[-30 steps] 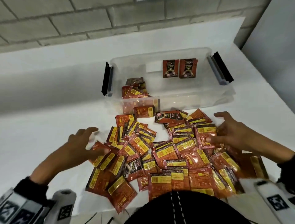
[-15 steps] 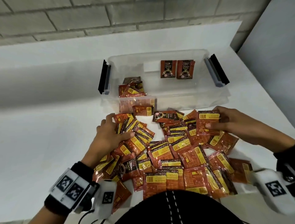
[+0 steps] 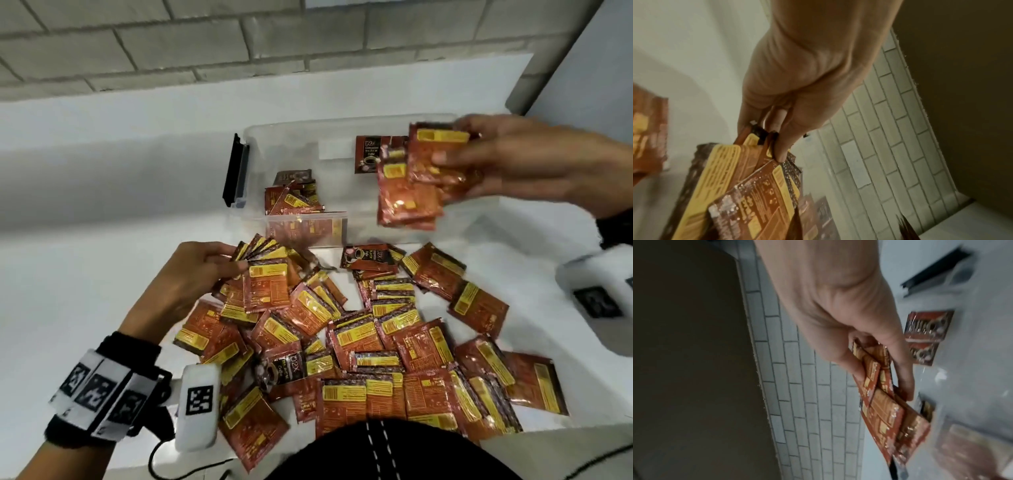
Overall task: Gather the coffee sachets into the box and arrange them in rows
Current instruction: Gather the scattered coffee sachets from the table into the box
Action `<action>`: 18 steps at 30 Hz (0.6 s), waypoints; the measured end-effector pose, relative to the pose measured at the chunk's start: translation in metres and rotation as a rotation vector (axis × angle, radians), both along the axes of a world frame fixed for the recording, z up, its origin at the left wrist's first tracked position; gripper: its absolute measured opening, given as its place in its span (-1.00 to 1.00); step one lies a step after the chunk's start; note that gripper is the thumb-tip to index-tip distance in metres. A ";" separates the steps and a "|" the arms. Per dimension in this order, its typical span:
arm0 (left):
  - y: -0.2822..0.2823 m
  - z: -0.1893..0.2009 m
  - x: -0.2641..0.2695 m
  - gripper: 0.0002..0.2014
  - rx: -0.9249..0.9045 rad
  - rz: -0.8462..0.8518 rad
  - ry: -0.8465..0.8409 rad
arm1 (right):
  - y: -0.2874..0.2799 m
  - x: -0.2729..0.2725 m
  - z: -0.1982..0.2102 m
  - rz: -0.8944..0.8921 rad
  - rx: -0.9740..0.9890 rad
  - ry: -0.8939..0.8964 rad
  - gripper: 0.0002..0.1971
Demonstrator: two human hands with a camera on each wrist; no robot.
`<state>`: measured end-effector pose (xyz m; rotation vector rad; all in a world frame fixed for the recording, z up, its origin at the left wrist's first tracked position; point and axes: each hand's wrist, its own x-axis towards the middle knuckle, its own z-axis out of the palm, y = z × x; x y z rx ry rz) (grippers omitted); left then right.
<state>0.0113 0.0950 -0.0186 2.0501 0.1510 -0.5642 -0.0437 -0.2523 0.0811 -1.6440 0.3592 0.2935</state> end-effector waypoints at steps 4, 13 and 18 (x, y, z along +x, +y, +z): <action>0.015 0.016 0.009 -0.72 -0.014 0.045 -0.058 | 0.029 0.062 -0.001 0.023 0.070 0.089 -0.68; 0.040 0.040 0.021 -0.78 -0.002 0.054 -0.050 | 0.104 0.130 -0.040 0.323 -0.143 0.252 -0.81; 0.052 0.059 0.031 -0.89 -0.003 0.054 -0.097 | 0.122 0.139 -0.050 0.523 -0.374 0.221 -0.57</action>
